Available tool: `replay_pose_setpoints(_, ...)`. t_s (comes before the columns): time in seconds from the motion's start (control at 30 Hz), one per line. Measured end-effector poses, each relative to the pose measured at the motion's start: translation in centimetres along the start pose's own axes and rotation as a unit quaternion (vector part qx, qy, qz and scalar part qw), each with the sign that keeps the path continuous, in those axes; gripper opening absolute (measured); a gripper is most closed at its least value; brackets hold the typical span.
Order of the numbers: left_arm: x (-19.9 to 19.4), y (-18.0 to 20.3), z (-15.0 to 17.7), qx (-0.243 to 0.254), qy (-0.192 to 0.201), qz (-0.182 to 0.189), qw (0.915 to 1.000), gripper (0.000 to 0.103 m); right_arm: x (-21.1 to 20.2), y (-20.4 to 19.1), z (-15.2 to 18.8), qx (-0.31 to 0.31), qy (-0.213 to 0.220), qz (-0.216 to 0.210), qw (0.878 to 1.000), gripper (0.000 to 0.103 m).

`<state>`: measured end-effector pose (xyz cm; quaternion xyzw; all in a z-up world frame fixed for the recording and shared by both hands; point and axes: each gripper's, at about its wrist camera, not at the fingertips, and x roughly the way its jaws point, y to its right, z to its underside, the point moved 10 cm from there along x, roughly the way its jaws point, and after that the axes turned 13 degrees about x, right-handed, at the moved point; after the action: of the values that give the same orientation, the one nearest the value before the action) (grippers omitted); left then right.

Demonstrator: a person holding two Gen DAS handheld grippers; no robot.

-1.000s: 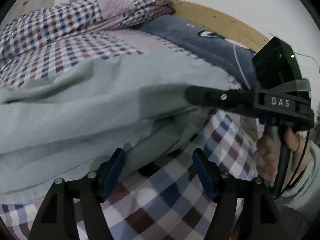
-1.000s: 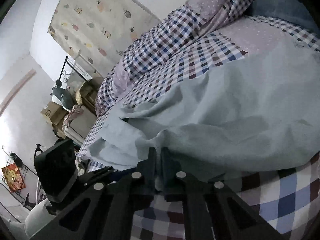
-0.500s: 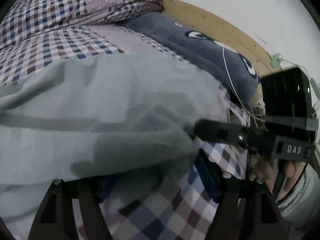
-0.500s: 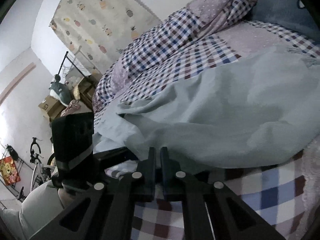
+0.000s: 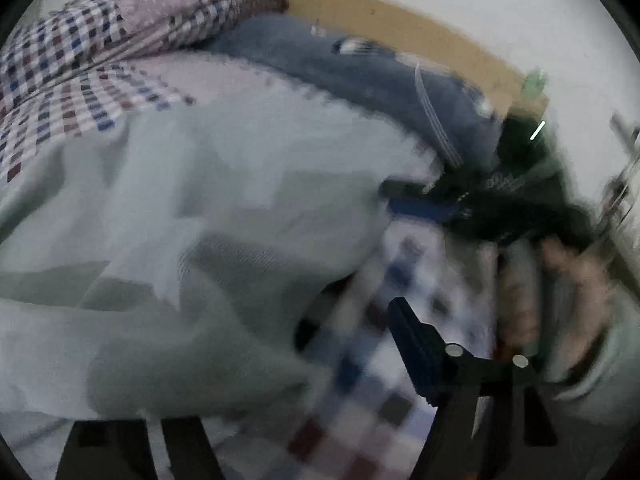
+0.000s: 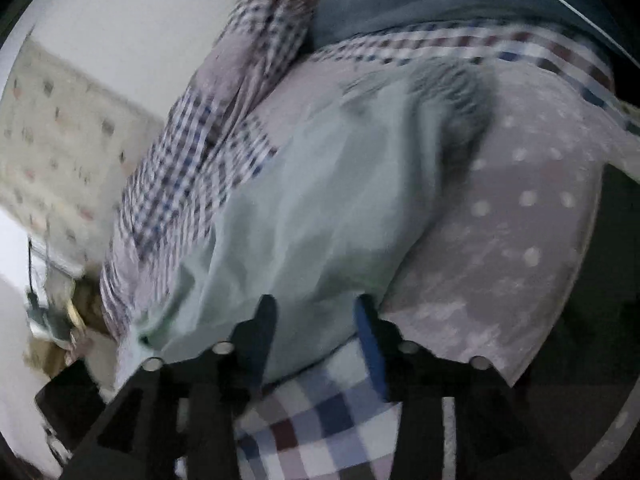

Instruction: Fold clothes

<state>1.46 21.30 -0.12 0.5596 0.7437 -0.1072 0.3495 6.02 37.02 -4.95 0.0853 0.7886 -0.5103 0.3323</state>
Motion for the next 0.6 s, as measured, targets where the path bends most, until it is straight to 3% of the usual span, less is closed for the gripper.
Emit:
replay_pose_setpoints(0.07,-2.1,-0.2,-1.6,-0.017,0.041,0.007,0.9990,0.058,-0.2,0.8,-1.6,0.006,0.016,0.001,1.000,0.050)
replay_pose_setpoints(0.13,-3.6,-0.5,-2.1,-0.038,0.069,0.034,0.9963,0.056,-0.3,1.5,-3.3,0.013,0.031,0.002,0.999,0.050)
replay_pose_setpoints(0.2,-3.2,-0.9,-1.4,-0.032,0.064,0.037,0.9968,0.055,0.1,2.8,-4.9,0.029,0.039,0.015,0.999,0.050)
replay_pose_setpoints(0.27,-0.8,-2.2,0.9,-0.044,0.014,0.012,0.9989,0.051,0.6,4.1,-6.5,0.044,0.047,0.027,0.998,0.050)
replay_pose_setpoints(0.3,0.4,-2.9,2.1,-0.050,-0.013,-0.001,0.9986,0.037,0.4,4.4,-6.9,0.058,0.051,0.019,0.997,0.050)
replay_pose_setpoints(0.33,1.0,-3.1,2.7,-0.055,-0.027,-0.009,0.9981,0.030,0.1,4.7,-7.4,0.071,0.055,0.012,0.996,0.050)
replay_pose_setpoints(0.5,0.3,-1.3,2.0,-0.024,0.001,-0.011,0.9997,0.032,1.0,4.8,-9.5,0.067,0.064,0.017,0.996,0.051)
replay_pose_setpoints(0.6,0.0,-1.8,2.5,-0.034,0.011,-0.019,0.9992,0.012,1.7,5.2,-11.2,0.083,0.056,0.009,0.995,0.050)
